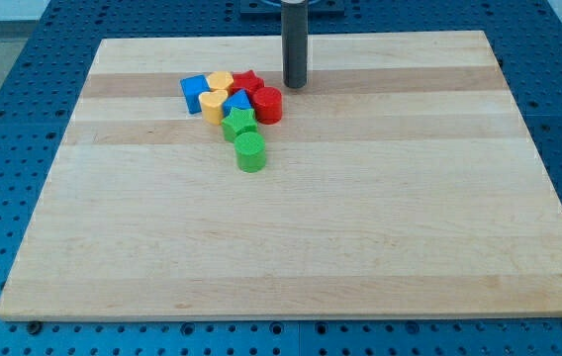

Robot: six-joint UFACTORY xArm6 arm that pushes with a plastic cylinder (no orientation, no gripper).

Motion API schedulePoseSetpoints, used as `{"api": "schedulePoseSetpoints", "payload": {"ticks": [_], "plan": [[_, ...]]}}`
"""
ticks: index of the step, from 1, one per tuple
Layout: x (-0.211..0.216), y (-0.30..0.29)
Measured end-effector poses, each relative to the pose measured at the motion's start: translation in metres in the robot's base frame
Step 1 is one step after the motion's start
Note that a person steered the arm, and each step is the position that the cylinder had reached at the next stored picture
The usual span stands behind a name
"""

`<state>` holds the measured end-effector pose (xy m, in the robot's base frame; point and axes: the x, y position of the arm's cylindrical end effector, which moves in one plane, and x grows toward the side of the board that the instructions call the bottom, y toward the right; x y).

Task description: Point your arm at the red star

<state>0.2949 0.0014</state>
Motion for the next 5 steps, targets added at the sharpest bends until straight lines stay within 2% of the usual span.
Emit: {"api": "schedulePoseSetpoints", "payload": {"ticks": [5], "plan": [[-0.0043, 0.0092]]}}
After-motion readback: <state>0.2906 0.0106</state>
